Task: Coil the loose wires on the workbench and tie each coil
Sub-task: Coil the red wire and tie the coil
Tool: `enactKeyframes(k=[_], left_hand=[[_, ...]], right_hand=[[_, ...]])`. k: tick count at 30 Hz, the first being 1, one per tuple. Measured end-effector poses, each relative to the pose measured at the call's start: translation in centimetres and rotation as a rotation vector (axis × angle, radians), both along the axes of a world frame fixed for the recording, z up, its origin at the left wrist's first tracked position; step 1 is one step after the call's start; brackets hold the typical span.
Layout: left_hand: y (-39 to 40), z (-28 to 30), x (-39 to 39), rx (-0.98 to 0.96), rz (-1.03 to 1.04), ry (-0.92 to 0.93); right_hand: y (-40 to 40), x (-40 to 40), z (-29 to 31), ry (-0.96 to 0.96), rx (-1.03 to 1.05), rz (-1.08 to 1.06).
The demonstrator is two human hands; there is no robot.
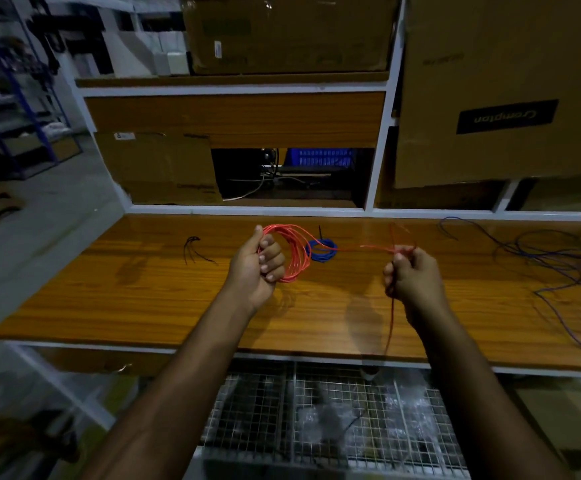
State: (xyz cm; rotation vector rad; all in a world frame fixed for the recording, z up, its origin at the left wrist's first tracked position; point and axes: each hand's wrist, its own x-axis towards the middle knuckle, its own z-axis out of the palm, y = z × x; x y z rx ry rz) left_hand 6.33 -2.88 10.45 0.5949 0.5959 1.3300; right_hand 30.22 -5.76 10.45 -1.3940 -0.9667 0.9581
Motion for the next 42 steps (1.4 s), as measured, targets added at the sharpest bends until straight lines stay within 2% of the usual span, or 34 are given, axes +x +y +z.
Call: enactKeyframes(k=[4,9,10,12,15,17,20,23,26,28,30,31,33,35,36,38,39,41,42], left_hand=[[0.2,0.8,-0.6,0.024,0.011,-0.067],[0.7,1.7,-2.3,0.038,0.062,-0.14],[0.7,1.7,-2.6,0.038,0.069,-0.139],[0.5,1.8,-2.8,0.038,0.064,-0.131],[-0.1,1.5,-2.0,0.027,0.014,-0.137],[-0.4,1.3,-1.0,0.015,-0.044,-0.151],[-0.7,1.2,0.2,0.016,-0.138,-0.17],[-0.9,1.6,0.4,0.048,-0.188,-0.185],[-1.0,2.3,0.1,0.066,-0.172,-0.188],[-1.0,2.6,-0.3,0.064,-0.137,-0.179],[-0.8,2.7,-0.6,0.056,-0.085,-0.155],[-0.8,2.7,-0.6,0.051,-0.058,-0.141],[-0.8,2.5,-0.4,0.041,-0.021,-0.12],[-0.8,2.2,0.2,0.031,-0.01,-0.091],[-0.8,2.0,0.5,0.026,-0.007,-0.067],[-0.8,1.7,1.1,0.018,-0.012,-0.001],[-1.0,1.7,1.5,0.017,-0.025,0.035],[-1.3,1.7,1.9,0.023,-0.038,0.12],[-1.4,1.6,2.1,0.029,-0.041,0.172]], right_hand=[[1.1,0.8,-3.2,-0.15,-0.163,0.026],[0.8,1.8,-5.1,0.048,-0.195,0.01],[0.9,2.1,-5.7,0.047,-0.205,-0.03],[1.0,2.5,-6.8,-0.088,-0.247,-0.042],[0.9,1.4,-6.9,-0.347,-0.219,0.09],[0.6,-0.2,-5.8,-0.436,-0.074,0.21],[-0.2,-2.7,-4.0,-0.361,0.104,0.528],[-1.2,-4.5,-3.6,-0.186,0.065,0.82],[-1.5,-5.2,-4.9,-0.267,0.066,0.942],[-1.5,-5.0,-5.6,-0.304,0.03,0.915],[-2.0,-4.6,-5.8,-0.428,-0.019,0.862],[-2.3,-4.4,-6.0,-0.551,-0.033,0.851],[-3.1,-5.0,-5.7,-0.765,-0.078,0.881],[-4.5,-6.5,-4.4,-0.86,-0.168,0.937],[-5.2,-7.3,-3.4,-0.996,-0.17,0.965],[-6.6,-8.4,-1.0,-1.378,-0.023,0.956],[-7.3,-8.7,0.4,-1.494,0.11,0.894],[-7.5,-9.3,2.7,-1.586,0.328,0.775],[-7.2,-9.3,3.8,-1.594,0.372,0.736]])
